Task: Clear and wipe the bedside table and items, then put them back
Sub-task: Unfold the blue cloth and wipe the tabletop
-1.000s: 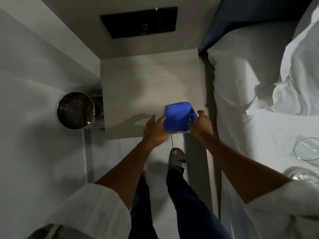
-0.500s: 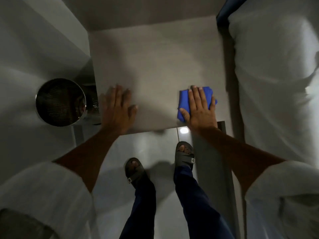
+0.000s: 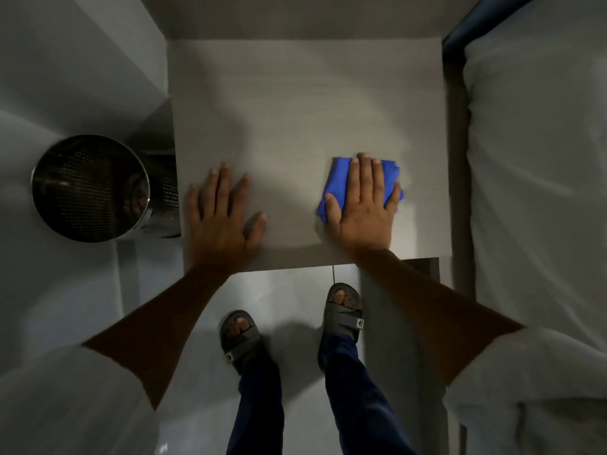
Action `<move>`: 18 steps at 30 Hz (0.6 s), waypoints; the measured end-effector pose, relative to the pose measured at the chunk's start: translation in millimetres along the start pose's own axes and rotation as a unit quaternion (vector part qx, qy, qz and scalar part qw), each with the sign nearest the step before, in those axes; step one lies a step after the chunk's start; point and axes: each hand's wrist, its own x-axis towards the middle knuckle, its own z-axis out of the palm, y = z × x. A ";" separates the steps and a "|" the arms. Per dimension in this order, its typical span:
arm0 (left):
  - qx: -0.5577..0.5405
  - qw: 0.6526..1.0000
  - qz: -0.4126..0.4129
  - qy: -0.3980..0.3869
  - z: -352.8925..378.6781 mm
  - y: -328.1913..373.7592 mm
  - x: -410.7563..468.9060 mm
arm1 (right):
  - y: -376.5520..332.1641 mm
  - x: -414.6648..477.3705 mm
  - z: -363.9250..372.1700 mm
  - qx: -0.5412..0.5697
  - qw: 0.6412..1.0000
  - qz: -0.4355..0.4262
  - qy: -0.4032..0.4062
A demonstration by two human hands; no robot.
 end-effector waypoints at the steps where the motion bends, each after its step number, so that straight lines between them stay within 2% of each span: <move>1: -0.001 1.000 0.000 -0.001 -0.5 0.1 0.3 | -12.5 1.4 2.1 0.001 1.000 -0.026 0.000; 5: 0.001 1.000 0.004 -0.002 -1.2 -0.9 -0.7 | -41.7 -11.0 12.4 0.012 0.993 -0.115 0.013; 10: 0.014 1.000 0.006 -0.011 -0.6 -1.9 0.1 | -7.5 -52.8 20.0 0.013 0.985 -0.172 -0.014; 15: 0.013 1.000 0.006 -0.010 -1.2 -2.4 -1.4 | 62.5 -57.4 7.1 -0.031 0.992 -0.112 -0.044; 18: 0.012 1.000 0.004 -0.003 -1.8 -3.4 -0.8 | 98.0 -43.6 -7.7 -0.007 0.997 -0.050 -0.050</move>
